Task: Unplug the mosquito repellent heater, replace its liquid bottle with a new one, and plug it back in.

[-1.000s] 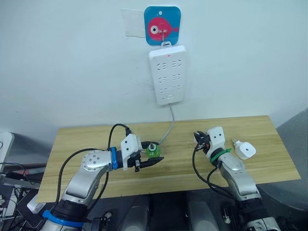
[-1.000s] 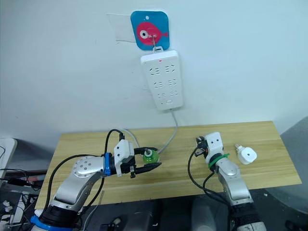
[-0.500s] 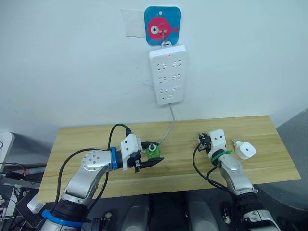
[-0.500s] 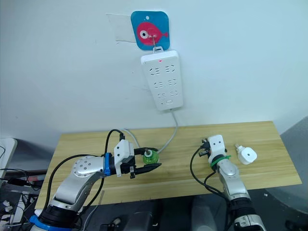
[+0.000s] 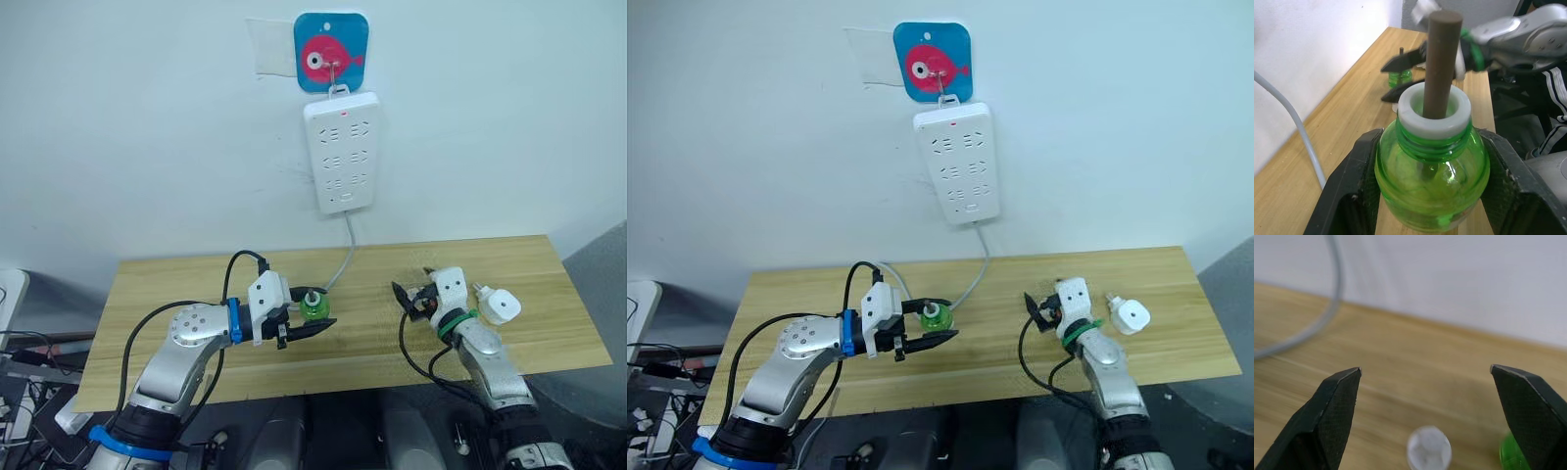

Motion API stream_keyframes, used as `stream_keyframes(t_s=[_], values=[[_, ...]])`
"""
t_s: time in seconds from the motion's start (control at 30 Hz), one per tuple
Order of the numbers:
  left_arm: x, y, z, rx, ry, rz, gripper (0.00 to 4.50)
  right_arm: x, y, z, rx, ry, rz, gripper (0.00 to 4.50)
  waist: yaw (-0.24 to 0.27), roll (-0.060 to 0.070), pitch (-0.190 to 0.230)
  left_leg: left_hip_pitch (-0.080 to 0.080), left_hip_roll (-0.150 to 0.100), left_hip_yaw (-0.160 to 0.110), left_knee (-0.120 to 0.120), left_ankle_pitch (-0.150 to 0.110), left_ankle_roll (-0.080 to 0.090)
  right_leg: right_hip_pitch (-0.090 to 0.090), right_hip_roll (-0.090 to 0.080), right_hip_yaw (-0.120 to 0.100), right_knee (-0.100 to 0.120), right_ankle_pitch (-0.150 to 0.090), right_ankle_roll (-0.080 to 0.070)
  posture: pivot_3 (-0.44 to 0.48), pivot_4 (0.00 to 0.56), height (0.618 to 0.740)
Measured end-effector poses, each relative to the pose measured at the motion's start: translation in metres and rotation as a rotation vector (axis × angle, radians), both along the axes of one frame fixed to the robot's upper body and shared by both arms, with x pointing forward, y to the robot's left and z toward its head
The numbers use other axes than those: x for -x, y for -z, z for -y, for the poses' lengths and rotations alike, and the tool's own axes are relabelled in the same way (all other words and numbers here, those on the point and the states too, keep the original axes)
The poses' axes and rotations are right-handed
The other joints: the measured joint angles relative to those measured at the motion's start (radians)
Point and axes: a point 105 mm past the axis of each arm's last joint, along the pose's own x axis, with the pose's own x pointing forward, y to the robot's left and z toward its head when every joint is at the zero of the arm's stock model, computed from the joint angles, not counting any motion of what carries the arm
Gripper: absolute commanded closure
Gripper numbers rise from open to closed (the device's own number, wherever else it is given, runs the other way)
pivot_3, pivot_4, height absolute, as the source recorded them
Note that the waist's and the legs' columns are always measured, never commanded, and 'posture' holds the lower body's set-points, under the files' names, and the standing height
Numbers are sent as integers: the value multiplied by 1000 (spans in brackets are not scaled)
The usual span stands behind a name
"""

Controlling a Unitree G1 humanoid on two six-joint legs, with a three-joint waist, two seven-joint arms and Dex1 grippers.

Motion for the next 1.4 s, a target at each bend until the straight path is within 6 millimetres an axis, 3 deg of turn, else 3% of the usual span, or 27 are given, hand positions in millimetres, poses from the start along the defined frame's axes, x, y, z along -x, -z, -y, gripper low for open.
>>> stream_keyframes(t_s=[0.17, 0.3, 0.43, 0.53, 0.67, 1.33, 1.4], values=[[0, 0, 0, 1, 2, 0, 2232, 25, -41, -31, 15, -274, 56, 23, 0, 0, 0, 0, 0, -1, 0, 0, 1, 1, 0, -1, -1, 0, 0, -91, 255, 740], [-2, 0, 0, -1, 2, -1, 2232, 55, -68, -62, -89, -562, -26, 23, 0, 0, 0, 0, 1, -1, 0, 0, 1, 1, -1, -1, -2, 0, 0, -98, 254, 740], [-8, -2, -1, -1, 7, 13, 2232, 71, -90, -87, -90, -764, -33, 23, 1, 0, 0, 0, 2, -1, 0, 0, 1, 2, -2, -2, -2, 0, 0, -98, 250, 740], [-10, -3, 0, -2, 17, 15, 2232, 74, -92, -98, -102, -824, -55, 640, 1, 0, 0, 0, 2, -1, 0, 0, 1, 1, -2, -2, -2, 0, 0, -92, 251, 740], [-14, -6, 1, -2, 24, 33, 2232, 74, -94, -107, -97, -868, -58, 2067, 2, 0, 0, 0, 2, -1, 0, 0, 0, 1, -2, -2, -2, 0, 0, -87, 250, 740], [-12, -5, 2, -3, 33, 30, 2232, 60, -78, -136, -54, -888, -68, 2067, 5, 0, 0, 0, 2, -1, 0, 0, 0, 1, -2, -2, -2, 0, 0, -43, 237, 740], [-11, -6, 3, -2, 36, 33, 2232, 58, -77, -136, -48, -880, -64, 2476, 5, 0, 0, 0, 2, -1, 0, 0, 0, 1, -1, -2, -2, 0, 0, -36, 229, 740]])
